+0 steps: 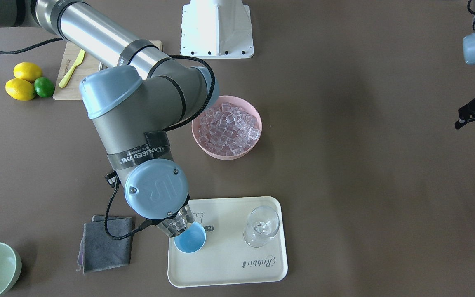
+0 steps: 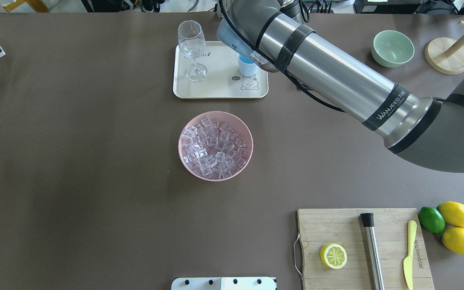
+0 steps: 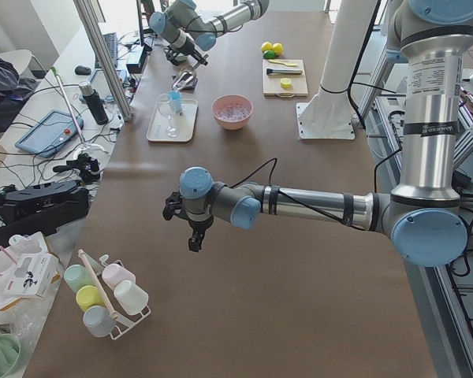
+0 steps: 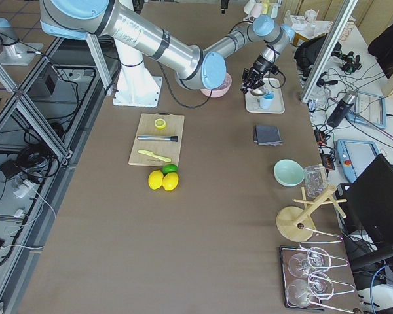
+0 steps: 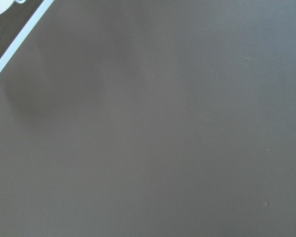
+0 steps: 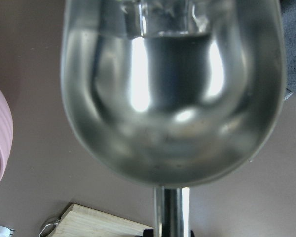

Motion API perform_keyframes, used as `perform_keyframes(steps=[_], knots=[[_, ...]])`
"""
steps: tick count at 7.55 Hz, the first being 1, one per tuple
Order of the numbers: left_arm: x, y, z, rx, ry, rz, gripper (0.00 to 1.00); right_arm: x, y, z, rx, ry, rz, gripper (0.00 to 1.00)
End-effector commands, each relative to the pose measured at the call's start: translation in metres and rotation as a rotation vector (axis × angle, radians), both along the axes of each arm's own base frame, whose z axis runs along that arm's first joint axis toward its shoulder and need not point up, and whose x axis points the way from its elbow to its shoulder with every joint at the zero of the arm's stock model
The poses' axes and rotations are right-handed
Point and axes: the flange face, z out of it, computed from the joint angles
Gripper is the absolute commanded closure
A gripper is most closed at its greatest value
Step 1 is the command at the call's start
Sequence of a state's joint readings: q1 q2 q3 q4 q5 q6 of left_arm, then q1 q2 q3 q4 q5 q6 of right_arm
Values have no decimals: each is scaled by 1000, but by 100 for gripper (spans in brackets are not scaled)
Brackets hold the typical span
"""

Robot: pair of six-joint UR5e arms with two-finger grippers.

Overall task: Put ice in cup with scoop
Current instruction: 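Tip the scoop over the light-blue cup with the right gripper to pour ice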

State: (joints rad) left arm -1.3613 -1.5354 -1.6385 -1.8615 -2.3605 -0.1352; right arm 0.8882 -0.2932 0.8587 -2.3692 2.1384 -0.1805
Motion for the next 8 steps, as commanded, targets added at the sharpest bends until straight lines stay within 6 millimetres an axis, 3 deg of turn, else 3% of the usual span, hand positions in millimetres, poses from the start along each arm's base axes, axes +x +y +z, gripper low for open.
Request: perform_keyframes(steps=[1,6,7,8], knots=[[-58,24,24,-119,36,-105,2,1,-2,-8,-12,29,-22,100],[-71,34,30,-155,30,-149,2,6,-2,-9,-13,40,-101,100],[-72,34,33,-161,29,-150,2,12,-2,-15,5,15,-88,100],[-72,35,35,-164,29,-151,2,34,-4,-18,41,-11,-62,100]])
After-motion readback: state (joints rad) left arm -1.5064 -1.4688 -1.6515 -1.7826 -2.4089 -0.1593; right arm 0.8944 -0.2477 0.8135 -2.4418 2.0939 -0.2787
